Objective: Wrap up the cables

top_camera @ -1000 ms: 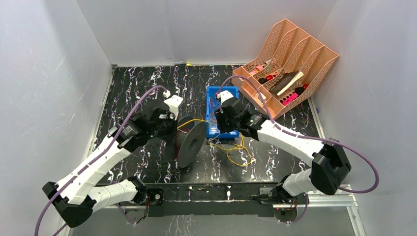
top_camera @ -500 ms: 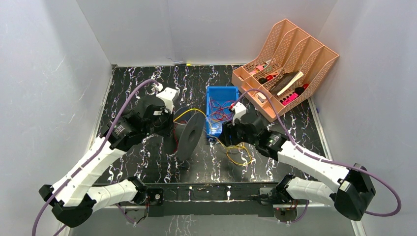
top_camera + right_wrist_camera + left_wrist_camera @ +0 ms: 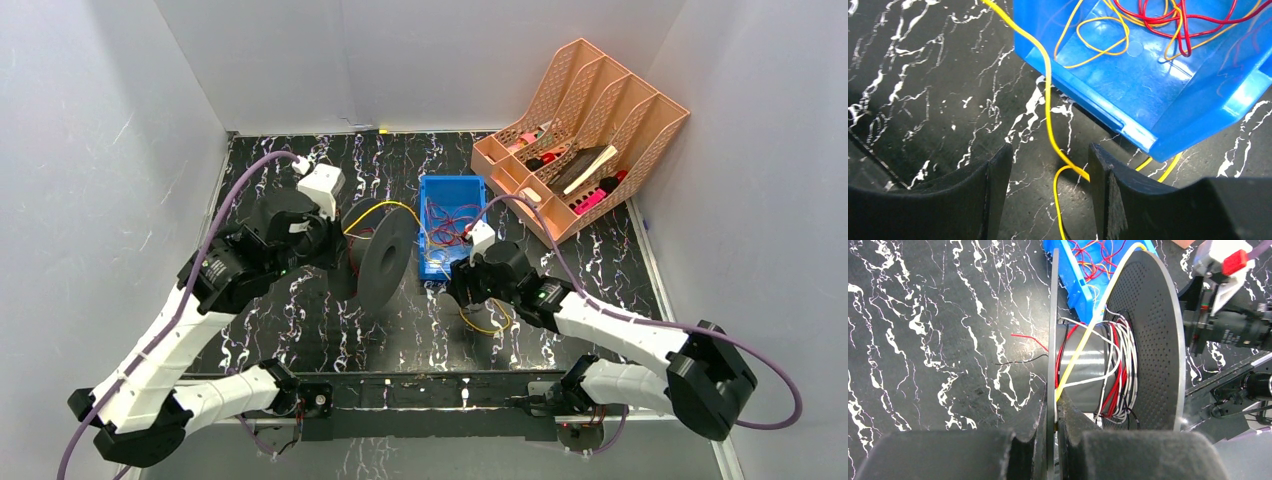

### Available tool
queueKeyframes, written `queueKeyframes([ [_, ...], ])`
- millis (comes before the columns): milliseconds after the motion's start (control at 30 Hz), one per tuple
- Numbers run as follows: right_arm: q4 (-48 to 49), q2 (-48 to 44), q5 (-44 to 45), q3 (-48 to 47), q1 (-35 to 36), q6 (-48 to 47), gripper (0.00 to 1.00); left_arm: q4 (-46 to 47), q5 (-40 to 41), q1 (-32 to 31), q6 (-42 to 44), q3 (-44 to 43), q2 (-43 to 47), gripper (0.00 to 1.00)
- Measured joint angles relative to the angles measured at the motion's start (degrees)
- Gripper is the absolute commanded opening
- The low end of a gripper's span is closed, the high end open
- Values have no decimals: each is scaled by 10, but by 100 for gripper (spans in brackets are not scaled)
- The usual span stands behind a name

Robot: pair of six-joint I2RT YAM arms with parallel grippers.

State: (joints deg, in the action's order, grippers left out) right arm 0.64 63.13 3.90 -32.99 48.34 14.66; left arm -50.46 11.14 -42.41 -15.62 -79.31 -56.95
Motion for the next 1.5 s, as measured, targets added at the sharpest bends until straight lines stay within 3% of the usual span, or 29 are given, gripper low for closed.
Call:
queueKeyframes([
  [167, 18, 41, 18, 0, -1, -13, 62, -7, 0, 0, 0, -7, 10, 0],
  [300, 32, 68, 12, 0, -3, -14, 51, -12, 0, 0, 0, -7, 12, 0],
  [333, 36, 74, 10, 0, -3, -14, 24, -12, 0, 0, 0, -7, 12, 0],
  [433, 45, 94, -15, 0, -3, -14, 0, -12, 1, 0, -1, -7, 12, 0],
  [1100, 132, 78, -56, 82, -3, 99, 0, 6, -6, 0, -32, -42, 24, 0],
  [1333, 106, -44, -18, 93, -3, 125, 0, -16, -17, 0, -18, -58, 23, 0],
  [1500, 29, -161, 59, 67, -3, 126, 0, -46, -32, 0, 3, -57, 23, 0],
])
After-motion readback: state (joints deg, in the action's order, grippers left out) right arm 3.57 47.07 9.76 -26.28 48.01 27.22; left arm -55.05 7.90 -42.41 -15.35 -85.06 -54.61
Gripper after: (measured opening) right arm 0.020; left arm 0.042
